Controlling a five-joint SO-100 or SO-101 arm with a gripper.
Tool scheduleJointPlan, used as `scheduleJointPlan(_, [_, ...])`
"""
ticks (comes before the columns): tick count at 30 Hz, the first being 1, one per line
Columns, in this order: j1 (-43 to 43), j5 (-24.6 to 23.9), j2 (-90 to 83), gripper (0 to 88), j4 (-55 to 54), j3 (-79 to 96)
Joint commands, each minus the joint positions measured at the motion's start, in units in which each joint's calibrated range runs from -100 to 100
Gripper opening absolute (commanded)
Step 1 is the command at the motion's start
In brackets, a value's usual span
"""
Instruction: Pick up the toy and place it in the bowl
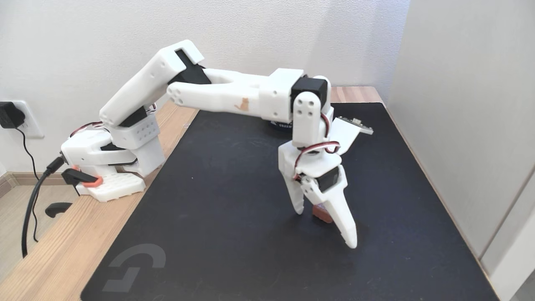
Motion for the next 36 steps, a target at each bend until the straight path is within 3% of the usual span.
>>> scheduleJointPlan(1, [-3.02, 0.04, -0.64, 44.6, -1.64, -1.77])
scheduleJointPlan(15, [-5.11, -0.06, 0.27, 44.3, -2.65, -1.05])
scheduleJointPlan(16, [-5.11, -0.06, 0.27, 43.0, -2.65, -1.05])
scheduleJointPlan(24, [-4.02, -0.01, 0.36, 3.4, -2.65, -0.96])
scheduleJointPlan(36, [-5.36, 0.10, -1.56, 2.5, -5.11, -2.40])
